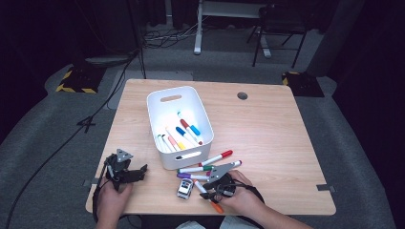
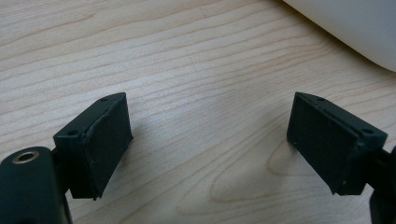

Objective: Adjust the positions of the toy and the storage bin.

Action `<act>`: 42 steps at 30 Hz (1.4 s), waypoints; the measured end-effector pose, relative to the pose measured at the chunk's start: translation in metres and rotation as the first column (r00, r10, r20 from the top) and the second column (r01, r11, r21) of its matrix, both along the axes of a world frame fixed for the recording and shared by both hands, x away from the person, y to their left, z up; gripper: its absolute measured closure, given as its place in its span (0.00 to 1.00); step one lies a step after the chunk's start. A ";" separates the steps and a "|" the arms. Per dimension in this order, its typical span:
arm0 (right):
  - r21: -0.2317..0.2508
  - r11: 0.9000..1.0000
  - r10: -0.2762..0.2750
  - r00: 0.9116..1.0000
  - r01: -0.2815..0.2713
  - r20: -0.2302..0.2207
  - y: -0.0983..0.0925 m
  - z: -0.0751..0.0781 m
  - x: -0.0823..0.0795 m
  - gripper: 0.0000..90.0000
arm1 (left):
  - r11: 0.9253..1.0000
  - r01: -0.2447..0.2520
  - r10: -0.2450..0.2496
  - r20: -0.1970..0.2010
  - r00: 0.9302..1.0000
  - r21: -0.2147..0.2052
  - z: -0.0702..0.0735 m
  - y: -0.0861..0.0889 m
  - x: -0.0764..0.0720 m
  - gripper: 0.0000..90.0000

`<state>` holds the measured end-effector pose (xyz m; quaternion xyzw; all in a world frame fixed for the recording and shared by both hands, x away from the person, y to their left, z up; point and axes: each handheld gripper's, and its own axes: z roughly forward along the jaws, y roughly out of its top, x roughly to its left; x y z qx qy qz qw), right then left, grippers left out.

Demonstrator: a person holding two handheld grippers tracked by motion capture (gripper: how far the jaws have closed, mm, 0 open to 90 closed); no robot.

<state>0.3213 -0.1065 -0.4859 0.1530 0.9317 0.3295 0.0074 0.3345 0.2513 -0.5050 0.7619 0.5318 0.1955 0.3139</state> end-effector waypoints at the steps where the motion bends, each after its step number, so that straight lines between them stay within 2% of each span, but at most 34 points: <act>1: 0.000 1.000 -0.004 1.000 0.004 0.002 -0.002 0.000 0.000 0.74 | 1.000 0.000 0.000 0.000 1.000 0.000 0.000 0.000 0.000 0.16; 8: -0.013 0.998 -0.060 0.998 0.060 -0.009 -0.017 0.001 0.002 0.85 | 1.000 0.000 0.000 0.000 1.000 0.000 0.000 0.000 0.000 0.16; 12: -0.036 0.996 -0.081 0.996 0.080 -0.026 -0.022 0.003 0.003 0.85 | 1.000 0.000 0.000 0.000 1.000 0.000 0.000 0.000 0.000 0.16; 13: -0.025 0.996 -0.087 0.995 0.086 -0.040 -0.023 0.003 0.002 0.85 | 1.000 0.000 0.000 0.000 1.000 0.000 0.000 0.000 0.000 0.16; 17: -0.045 0.995 -0.089 0.995 0.087 -0.044 -0.028 0.004 0.004 0.85 | 1.000 0.000 0.000 0.000 1.000 0.000 0.000 0.000 0.000 0.16; 21: -0.016 0.996 -0.088 0.994 0.087 -0.062 -0.033 0.008 0.005 0.86 | 1.000 0.000 0.000 0.000 1.000 0.000 0.000 0.000 0.000 0.16; 25: 0.028 0.996 -0.085 0.992 0.088 -0.094 -0.038 0.018 0.007 0.86 | 1.000 0.000 0.000 0.000 1.000 0.000 0.000 0.000 0.000 0.16; 29: 0.071 0.993 -0.083 0.992 0.091 -0.100 -0.042 0.033 0.009 0.86 | 1.000 0.000 0.000 0.001 1.000 0.000 0.000 0.000 0.000 0.16; 36: 0.109 0.990 -0.077 0.995 0.084 -0.071 -0.046 0.060 0.014 0.86 | 1.000 -0.002 0.002 0.001 1.000 0.000 0.000 0.000 0.000 0.16; 38: 0.126 0.989 -0.069 0.996 0.075 -0.051 -0.047 0.068 0.016 0.86 | 1.000 -0.007 0.007 -0.002 1.000 -0.004 0.000 0.000 -0.001 0.16; 42: 0.151 0.985 -0.074 0.996 0.081 -0.054 -0.045 0.084 0.020 0.86 | 1.000 -0.008 0.008 -0.002 1.000 -0.003 0.000 0.000 -0.001 0.16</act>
